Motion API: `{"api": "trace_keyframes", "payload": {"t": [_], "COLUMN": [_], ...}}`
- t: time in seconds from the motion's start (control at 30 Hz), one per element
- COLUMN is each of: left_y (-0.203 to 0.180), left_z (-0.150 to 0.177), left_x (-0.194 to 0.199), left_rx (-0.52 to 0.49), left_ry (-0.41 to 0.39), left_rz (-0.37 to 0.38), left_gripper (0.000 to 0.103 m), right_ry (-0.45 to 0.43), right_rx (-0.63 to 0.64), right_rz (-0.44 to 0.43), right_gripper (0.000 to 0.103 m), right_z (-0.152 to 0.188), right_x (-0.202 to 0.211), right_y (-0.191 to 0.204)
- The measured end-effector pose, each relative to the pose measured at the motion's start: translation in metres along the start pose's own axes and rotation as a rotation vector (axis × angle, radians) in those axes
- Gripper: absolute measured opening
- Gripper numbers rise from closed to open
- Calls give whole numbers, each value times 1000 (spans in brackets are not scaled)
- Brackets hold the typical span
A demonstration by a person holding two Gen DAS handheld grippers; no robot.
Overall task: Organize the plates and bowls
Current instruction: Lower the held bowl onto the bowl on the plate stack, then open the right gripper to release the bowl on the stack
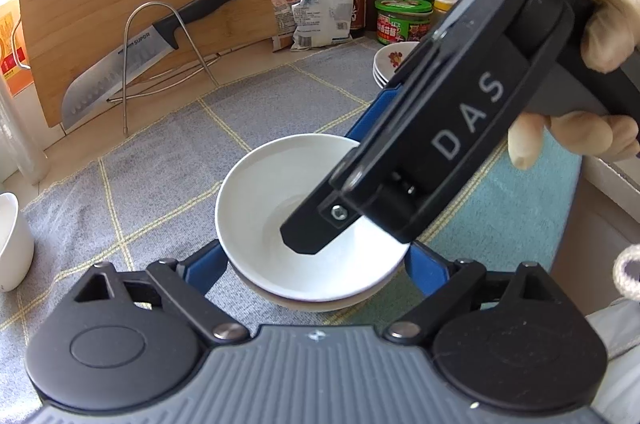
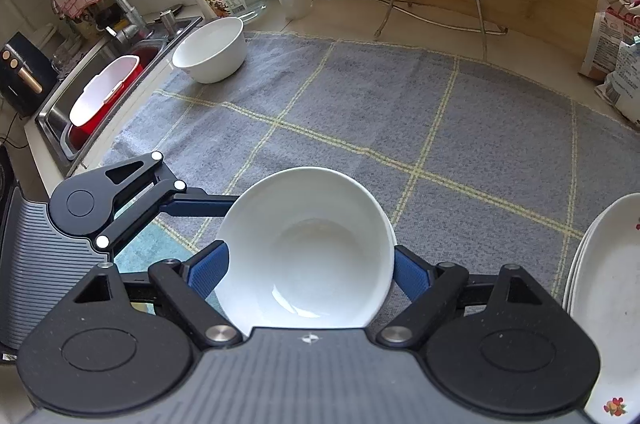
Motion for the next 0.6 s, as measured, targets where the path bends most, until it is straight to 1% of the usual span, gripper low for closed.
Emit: {"api": "trace_keyframes", "payload": {"t": [0.13, 0.2, 0.3, 0.43, 0.5, 0.6], "left_y": [1, 2, 2, 3, 4, 7], "left_z": [-2, -3, -7, -11, -11, -12], "left_x": [2, 5, 12, 18, 20, 25], "left_rx": [5, 11, 14, 14, 18, 40], "left_ry": [-10, -19, -56, -81, -92, -109], "left_rz": [-2, 2, 11, 8, -2, -27], "left_gripper": [95, 95, 99, 100, 100, 100], "right_ry": [-16, -28, -42, -47, -54, -65], "right_rx": [-1, 1, 4, 21, 23, 39], "right_rz": [3, -2, -12, -11, -15, -20], "right_gripper": [91, 94, 95, 98, 101, 103], "right_z": [-2, -4, -6, -9, -11, -14], "right_x": [4, 6, 9, 10, 11, 13], "right_y": [-2, -2, -1, 1, 1, 2]}}
Point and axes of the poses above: each gripper's, at about its wrist camera, not at the fingertips, and x roughly against the way its jaws point, y to its left, z to its underside, the point moved 5 cm from there along -x, roughly the way its jaws point, and after that the axes turned 11 degrees about -y, right-handed, at the moved point
